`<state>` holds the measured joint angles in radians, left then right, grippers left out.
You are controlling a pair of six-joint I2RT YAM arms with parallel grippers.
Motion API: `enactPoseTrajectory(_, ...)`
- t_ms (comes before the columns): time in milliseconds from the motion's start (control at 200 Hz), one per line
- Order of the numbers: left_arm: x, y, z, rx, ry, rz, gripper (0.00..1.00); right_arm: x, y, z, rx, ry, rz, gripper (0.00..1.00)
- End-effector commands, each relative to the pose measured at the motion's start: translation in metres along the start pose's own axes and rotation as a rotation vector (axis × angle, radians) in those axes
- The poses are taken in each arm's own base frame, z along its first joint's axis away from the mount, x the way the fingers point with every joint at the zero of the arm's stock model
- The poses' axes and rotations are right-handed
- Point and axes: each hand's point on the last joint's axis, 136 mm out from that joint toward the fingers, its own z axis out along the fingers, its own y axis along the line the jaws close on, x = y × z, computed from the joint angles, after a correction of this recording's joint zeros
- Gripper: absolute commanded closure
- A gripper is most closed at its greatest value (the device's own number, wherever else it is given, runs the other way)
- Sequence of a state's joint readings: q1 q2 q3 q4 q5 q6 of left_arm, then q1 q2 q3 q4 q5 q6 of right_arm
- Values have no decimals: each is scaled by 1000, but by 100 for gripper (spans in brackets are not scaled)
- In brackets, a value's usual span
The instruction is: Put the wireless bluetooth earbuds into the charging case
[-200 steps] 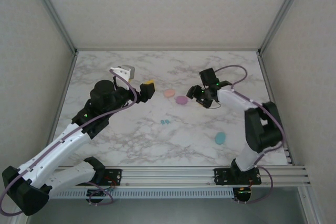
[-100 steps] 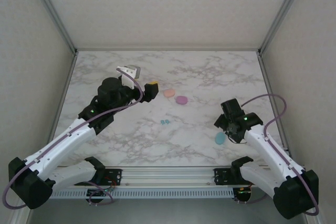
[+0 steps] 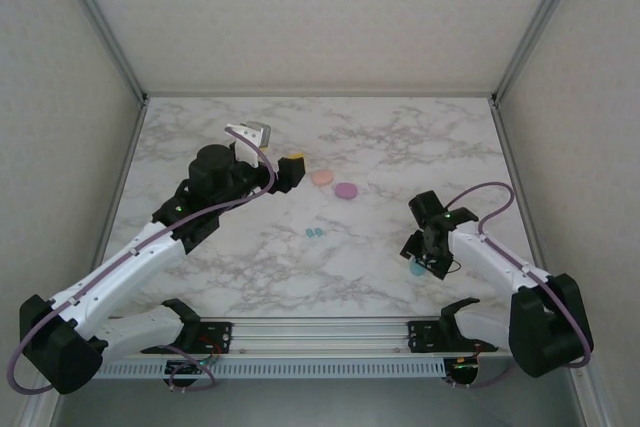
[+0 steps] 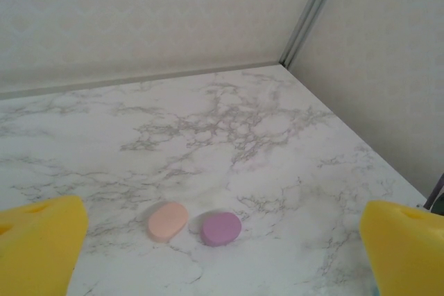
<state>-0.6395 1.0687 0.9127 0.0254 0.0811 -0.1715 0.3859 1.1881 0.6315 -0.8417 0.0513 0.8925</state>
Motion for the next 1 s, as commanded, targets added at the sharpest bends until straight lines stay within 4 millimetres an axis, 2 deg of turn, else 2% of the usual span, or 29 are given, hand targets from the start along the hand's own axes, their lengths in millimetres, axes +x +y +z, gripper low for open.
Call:
enactPoseTrajectory(0, -21, -6, -2, 25, -51, -17, 0, -3, 2, 4, 2, -8, -28, 39)
enactPoseTrajectory(90, -21, -7, -1, 27, -47, -17, 0, -4, 7, 6, -17, -4, -40, 44)
enactPoseTrajectory(375, -21, -8, -1, 35, -40, -25, 0, -3, 20, 13, -39, 34, -65, 48)
enactPoseTrajectory(456, -21, -8, -1, 32, -38, -24, 0, -3, 28, 13, -68, 38, -73, 55)
enactPoseTrajectory(596, -21, -8, -2, 32, -39, -25, 0, -7, 40, 9, -81, 20, -52, 54)
enactPoseTrajectory(806, -21, -6, -5, 22, -43, -23, 0, -10, 73, 11, -81, -3, 15, 54)
enactPoseTrajectory(991, -22, -4, -10, 6, -47, -14, 0, -9, 112, 13, -93, -11, 23, 54)
